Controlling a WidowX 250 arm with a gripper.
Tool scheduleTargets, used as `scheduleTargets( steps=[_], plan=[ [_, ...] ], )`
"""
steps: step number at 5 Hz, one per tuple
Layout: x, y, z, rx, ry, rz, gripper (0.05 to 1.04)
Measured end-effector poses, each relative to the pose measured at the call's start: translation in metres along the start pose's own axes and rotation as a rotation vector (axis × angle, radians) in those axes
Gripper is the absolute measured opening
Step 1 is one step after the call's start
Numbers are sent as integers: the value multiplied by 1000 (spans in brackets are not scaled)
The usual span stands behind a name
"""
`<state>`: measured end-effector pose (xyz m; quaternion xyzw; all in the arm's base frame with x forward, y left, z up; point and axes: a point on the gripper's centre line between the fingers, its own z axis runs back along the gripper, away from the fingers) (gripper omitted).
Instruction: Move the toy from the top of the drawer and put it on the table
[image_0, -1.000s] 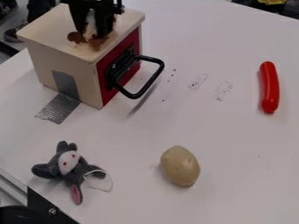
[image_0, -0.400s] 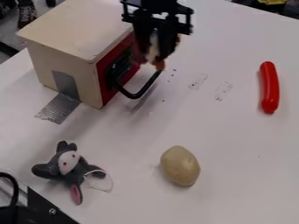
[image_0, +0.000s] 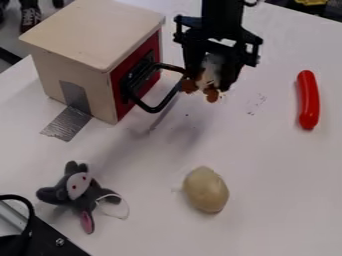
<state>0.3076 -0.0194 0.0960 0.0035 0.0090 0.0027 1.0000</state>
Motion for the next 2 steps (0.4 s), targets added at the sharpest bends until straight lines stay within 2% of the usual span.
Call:
scheduleTargets(
  steps=[1, 2],
  plan=[
    [-6, -3, 7, -8, -29, 7, 1004],
    [-23, -5, 25, 5, -67, 7, 1000]
  ],
)
